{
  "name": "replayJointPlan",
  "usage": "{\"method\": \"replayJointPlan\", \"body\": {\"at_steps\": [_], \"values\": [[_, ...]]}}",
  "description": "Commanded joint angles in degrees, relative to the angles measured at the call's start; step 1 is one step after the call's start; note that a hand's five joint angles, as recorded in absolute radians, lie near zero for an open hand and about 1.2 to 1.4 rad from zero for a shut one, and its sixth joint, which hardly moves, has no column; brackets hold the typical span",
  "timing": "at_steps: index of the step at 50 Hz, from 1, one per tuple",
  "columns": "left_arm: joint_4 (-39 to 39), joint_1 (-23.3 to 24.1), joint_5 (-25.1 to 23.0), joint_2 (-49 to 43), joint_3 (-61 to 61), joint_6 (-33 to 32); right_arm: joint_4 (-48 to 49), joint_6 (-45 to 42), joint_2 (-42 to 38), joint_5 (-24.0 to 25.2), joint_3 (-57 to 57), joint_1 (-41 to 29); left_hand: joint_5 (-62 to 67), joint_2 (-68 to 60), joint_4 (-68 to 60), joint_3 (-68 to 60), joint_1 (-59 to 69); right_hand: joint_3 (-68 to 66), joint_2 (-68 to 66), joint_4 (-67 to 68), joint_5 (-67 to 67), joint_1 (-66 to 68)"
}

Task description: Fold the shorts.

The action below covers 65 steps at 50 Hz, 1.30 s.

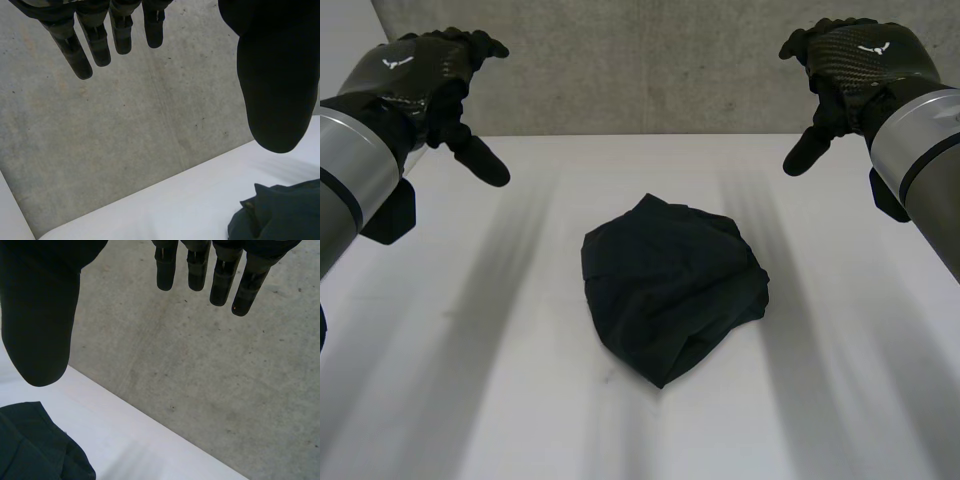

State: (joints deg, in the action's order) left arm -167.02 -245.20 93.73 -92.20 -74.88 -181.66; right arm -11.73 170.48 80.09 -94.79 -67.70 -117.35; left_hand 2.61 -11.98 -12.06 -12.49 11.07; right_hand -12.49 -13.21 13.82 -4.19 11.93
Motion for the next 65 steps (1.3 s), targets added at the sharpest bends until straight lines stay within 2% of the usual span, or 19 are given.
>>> {"method": "replayJointPlan", "body": {"at_steps": [1,7,11,16,22,26,27,30,31,34,36,40,44,50,54,55,58,62,65], "values": [[-3.83,0.51,-0.57,-2.72,-1.85,-0.01,0.92,-4.45,0.15,5.92,-1.37,0.1,-2.61,1.98,2.06,2.49,-1.07,2.49,3.21,-3.82,4.19,-1.93],[-10.16,2.71,-0.92,-11.06,-3.17,-0.19,1.44,-12.26,0.06,15.23,-10.48,1.85,-2.61,1.98,2.06,2.49,-1.07,2.49,3.21,-3.82,4.19,-1.93],[-13.59,4.64,-1.53,-19.32,-2.21,-0.8,5.2,-12.54,-0.2,18.41,-19.71,5.8,-2.61,1.98,2.06,2.49,-1.07,2.49,3.21,-3.82,4.19,-1.93],[-16.06,5.17,-3.9,-30.64,2.09,-3.96,14.61,-12.54,-1.52,18.94,-30.28,8.71,-1.89,1.26,1.35,1.77,-0.36,2.49,3.21,-3.82,4.19,-1.93],[-16.5,5.35,-4.17,-39.1,7.19,-7.48,25.24,-12.63,-1.7,19.12,-39.86,13.27,-0.88,0.25,0.34,0.76,0.65,2.49,3.21,-3.82,4.19,-1.93],[-16.41,5.61,-4.26,-43.68,10.1,-8.45,26.93,-12.63,-1.87,19.12,-41.01,14.25,11.69,-12.32,-12.23,-11.81,13.22,2.49,3.21,-3.82,4.19,-1.93],[-16.32,5.7,-4.35,-44.2,10.45,-8.45,26.93,-12.63,-2.05,19.12,-41.1,14.34,26.22,-26.85,-26.77,-26.34,27.76,2.49,3.21,-3.82,4.19,-1.93],[-16.5,5.61,-3.38,-44.04,10.19,-8.36,27.02,-12.54,-2.75,19.12,-41.1,14.25,59.9,-60.53,-60.45,-60.02,61.44,2.49,3.21,-3.82,4.19,-1.93],[-16.67,5.44,-2.69,-43.51,10.19,-8.36,27.19,-12.54,-3.1,19.12,-41.02,14.25,67.32,-67.95,-67.86,-67.44,68.85,2.49,3.21,-3.82,4.19,-1.93],[-16.76,4.91,0.38,-41.32,10.36,-8.45,27.46,-12.63,-3.8,19.12,-41.02,13.81,67.39,-68.02,-67.94,-67.51,68.93,2.49,3.21,-3.82,4.19,-1.93],[-17.2,3.68,5.39,-36.67,10.1,-8.45,27.46,-12.72,-3.98,19.12,-41.1,13.72,67.39,-68.02,-67.94,-67.51,68.93,2.49,3.21,-3.82,4.19,-1.93],[-20.62,-2.2,13.22,-28.32,8.26,-8.45,27.46,-12.72,-4.33,19.12,-41.02,13.63,67.39,-68.02,-67.94,-67.51,68.93,2.49,3.21,-3.82,4.19,-1.93],[-26.68,-5.9,14.55,-20.32,4.66,-8.63,27.46,-12.63,-4.51,19.12,-41.19,13.63,67.39,-68.02,-67.94,-67.51,68.93,2.49,3.21,-3.82,4.19,-1.93],[-34.68,-5.9,13.15,-13.89,-0.09,-8.54,27.46,-12.63,-4.6,19.12,-41.37,13.55,67.39,-68.02,-67.94,-67.51,68.93,2.49,3.21,-3.82,4.19,-1.93],[-36.45,-2.57,9.11,-13.36,-1.06,-8.28,27.46,-12.63,-5.21,19.03,-41.46,13.28,67.39,-68.02,-67.94,-67.51,68.93,2.49,3.21,-3.82,4.19,-1.93],[-36.45,-0.39,6.66,-13.8,-1.06,-8.45,27.46,-12.63,-5.3,19.03,-41.46,13.2,67.39,-68.02,-67.94,-67.51,68.93,2.49,3.21,-3.82,4.19,-1.93],[-36.36,3.4,3.22,-16.07,-1.24,-8.45,27.37,-12.54,-5.39,19.03,-41.63,12.84,67.39,-68.02,-67.94,-67.51,68.93,2.49,3.21,-3.82,4.19,-1.93],[-35.4,12.87,-2.84,-23.36,-1.59,-8.54,27.46,-12.63,-5.39,19.03,-41.98,12.93,67.39,-68.02,-67.94,-67.51,68.93,2.49,3.21,-3.82,4.19,-1.93],[-32.94,16.85,-5.48,-25.4,-2.64,-8.71,27.55,-12.63,-5.3,19.03,-42.07,13.11,67.39,-68.02,-67.94,-67.51,68.93,2.49,3.21,-3.82,4.19,-1.93]]}}
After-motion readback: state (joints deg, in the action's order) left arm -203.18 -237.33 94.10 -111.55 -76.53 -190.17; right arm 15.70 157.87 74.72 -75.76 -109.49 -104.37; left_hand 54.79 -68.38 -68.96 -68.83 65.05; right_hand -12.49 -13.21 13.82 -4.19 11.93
